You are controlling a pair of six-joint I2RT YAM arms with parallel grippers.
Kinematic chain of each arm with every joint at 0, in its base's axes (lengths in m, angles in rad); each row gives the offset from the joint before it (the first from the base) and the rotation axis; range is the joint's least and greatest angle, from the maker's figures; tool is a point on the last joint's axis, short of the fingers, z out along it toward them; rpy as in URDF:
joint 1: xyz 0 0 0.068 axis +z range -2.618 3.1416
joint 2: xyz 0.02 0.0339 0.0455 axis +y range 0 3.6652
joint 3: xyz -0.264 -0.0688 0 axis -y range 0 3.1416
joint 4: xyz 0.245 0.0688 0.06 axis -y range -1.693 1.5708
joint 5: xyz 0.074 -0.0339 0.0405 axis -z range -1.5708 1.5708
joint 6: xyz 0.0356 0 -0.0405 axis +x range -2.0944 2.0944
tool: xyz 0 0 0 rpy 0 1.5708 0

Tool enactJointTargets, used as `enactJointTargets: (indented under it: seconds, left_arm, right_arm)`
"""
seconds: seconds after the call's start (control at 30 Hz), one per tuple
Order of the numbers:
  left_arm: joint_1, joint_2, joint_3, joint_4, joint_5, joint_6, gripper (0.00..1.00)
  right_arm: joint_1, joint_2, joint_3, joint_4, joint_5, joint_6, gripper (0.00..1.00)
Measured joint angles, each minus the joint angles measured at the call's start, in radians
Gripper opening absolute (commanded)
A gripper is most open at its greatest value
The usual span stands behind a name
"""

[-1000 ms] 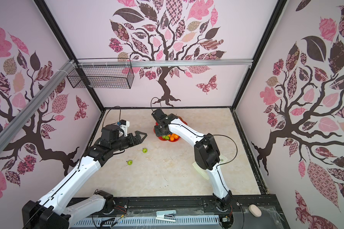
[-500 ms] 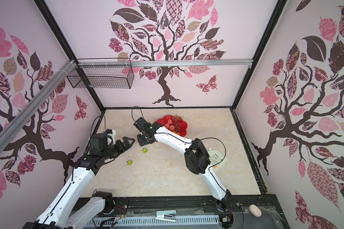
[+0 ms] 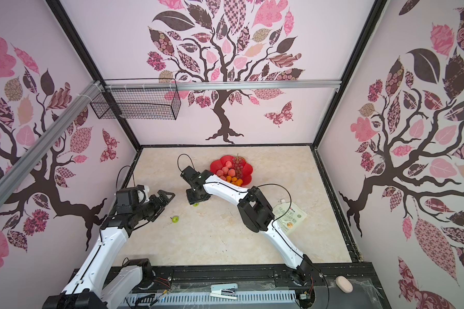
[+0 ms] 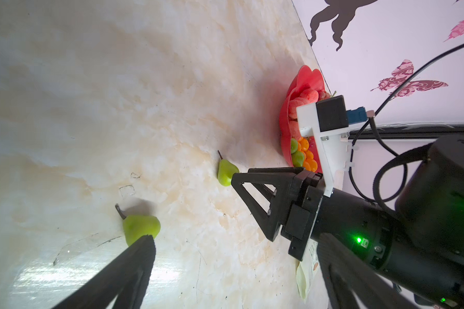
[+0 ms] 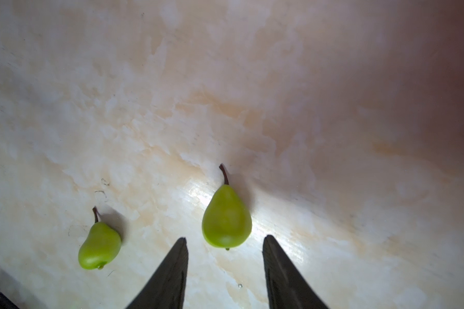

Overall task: Place and organize the fake fruits in the fruit bowl
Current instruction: 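Move the right gripper back over the next green pear, then lower the right gripper and close it on the green pear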

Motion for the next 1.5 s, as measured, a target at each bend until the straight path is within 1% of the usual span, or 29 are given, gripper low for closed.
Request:
enactJointTargets:
  seconds: [0.27, 0.43, 1.27, 1.5]
  left_arm:
    - [0.001, 0.018, -0.012, 0.012, 0.019, -0.004, 0.98]
    - [0.002, 0.018, -0.012, 0.016, 0.019, -0.004, 0.98]
    - [0.005, 0.023, -0.012, 0.019, 0.022, -0.004, 0.98]
    - [0.005, 0.029, -0.012, 0.021, 0.026, -0.004, 0.98]
  right_arm:
    - [0.004, 0.069, 0.089, -0.027, 0.004, -0.006, 0.50]
    - [0.004, 0.110, 0.113, -0.059, 0.008, -0.014, 0.50]
    - [0.004, 0.114, 0.123, -0.091, 0.036, -0.054, 0.38]
    - [0.004, 0.114, 0.123, -0.093, 0.037, -0.061, 0.37]
